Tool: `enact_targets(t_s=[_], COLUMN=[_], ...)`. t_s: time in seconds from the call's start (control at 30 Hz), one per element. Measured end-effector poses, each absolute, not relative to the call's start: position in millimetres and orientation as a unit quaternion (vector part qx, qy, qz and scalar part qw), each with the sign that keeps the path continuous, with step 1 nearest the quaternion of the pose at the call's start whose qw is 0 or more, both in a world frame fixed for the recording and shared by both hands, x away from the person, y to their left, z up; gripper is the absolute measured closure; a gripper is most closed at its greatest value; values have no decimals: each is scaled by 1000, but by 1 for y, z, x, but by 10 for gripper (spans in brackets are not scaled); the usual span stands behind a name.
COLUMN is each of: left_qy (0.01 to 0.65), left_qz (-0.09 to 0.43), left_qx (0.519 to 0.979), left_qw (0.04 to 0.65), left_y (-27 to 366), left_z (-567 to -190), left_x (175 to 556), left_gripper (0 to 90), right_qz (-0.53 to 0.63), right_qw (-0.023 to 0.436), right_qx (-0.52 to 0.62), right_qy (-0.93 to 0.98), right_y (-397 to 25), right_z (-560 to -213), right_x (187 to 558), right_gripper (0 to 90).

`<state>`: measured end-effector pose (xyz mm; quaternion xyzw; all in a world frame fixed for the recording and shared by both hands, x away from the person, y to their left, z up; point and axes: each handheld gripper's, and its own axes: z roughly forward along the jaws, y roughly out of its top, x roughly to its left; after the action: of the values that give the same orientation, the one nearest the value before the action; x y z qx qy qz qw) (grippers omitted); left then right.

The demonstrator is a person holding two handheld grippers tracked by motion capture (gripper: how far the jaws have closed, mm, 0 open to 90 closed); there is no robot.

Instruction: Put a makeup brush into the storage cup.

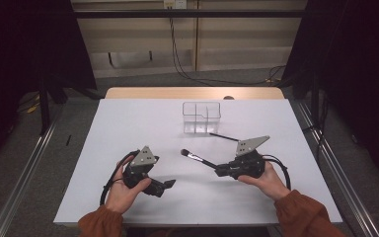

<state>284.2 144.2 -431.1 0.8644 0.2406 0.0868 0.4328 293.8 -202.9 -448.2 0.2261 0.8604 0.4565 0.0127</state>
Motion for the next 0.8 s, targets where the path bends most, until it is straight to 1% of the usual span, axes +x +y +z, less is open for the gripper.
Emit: enact_targets(t_s=[0.1, 0.27, 0.5, 0.67, 0.8], left_qy=[246, 249, 251, 258, 257], left_qz=[91, 95, 99, 108, 108], left_qx=[863, 862, 859, 851, 840], left_qw=[432, 432, 435, 444, 465], left_y=[144, 144, 144, 145, 143], left_z=[-431, -432, -432, -431, -430], left_x=[284, 284, 284, 282, 281], left_gripper=[42, 43, 42, 43, 41], right_qz=[470, 512, 527, 549, 560], right_qw=[17, 39, 45, 65, 79], right_qx=[225, 219, 220, 244, 251], right_qy=[853, 830, 820, 797, 786], right_y=[-204, -205, -204, -208, -211], right_z=[-449, -445, -448, -446, -443], right_x=[292, 289, 290, 289, 288], right_gripper=[807, 807, 807, 807, 807])
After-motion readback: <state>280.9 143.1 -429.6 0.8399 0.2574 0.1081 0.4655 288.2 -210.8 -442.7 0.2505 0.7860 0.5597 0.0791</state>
